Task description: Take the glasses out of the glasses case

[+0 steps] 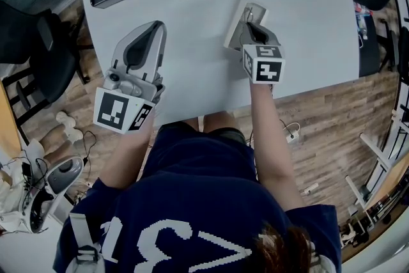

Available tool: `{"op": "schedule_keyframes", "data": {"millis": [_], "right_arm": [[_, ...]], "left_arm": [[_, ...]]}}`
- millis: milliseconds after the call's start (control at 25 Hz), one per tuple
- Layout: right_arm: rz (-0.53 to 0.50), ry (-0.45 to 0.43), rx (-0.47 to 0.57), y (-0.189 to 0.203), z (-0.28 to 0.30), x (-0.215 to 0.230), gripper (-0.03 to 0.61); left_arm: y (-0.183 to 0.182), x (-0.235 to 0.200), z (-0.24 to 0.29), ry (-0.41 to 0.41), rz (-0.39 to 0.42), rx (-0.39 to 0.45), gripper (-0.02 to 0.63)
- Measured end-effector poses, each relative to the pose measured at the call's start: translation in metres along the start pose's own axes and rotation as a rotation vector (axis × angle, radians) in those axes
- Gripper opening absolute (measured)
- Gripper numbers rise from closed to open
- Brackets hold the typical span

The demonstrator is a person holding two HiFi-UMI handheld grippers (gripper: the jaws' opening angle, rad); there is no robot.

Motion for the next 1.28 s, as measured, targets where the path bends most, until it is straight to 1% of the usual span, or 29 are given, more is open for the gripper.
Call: {"op": "schedule_keyframes", "data": {"millis": [320,440,600,720,840,1040,1280], "right_arm": [[0.248,-0.016,0.23,-0.013,-0.03,0.016,0.028],[0.293,-0.025,0.342,-0.028,-0.048,0.022,0.027],[0.288,-0.026,0.446,-0.051,-0.071,0.025,0.026],[0.271,-0.032,0.487,-0.067,-0.084,0.026,0.026],[0.243,-0.057,0.511,-0.079,-0.096,0.02,0.026],[0.164,-0.139,0.525,-0.101,-0.101,-0.009,0.026],[0.085,-0.253,0.538,-0.128,-0.094,-0.059,0.026]], "left_arm": [[-0.01,0.003,-0.005,-0.012,0.008,0.023,0.015],[-0.016,0.004,-0.006,-0.014,0.015,0.045,0.014],[-0.026,0.005,-0.007,-0.018,0.026,0.08,0.014],[-0.034,0.005,-0.008,-0.023,0.031,0.105,0.014],[-0.042,0.006,-0.011,-0.029,0.042,0.129,0.014],[-0.049,0.001,-0.027,-0.07,0.046,0.156,0.014],[-0.055,-0.016,-0.065,-0.175,0.059,0.185,0.014]]}}
Point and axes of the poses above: the fingertips, and each gripper's own axes: z forward along the fingers, x to its right, y out of its underside, the point moved 4 cm from there along -z, backward along the fingers, and after that the axes turned 4 degrees about -z, right-handed, at the moved point
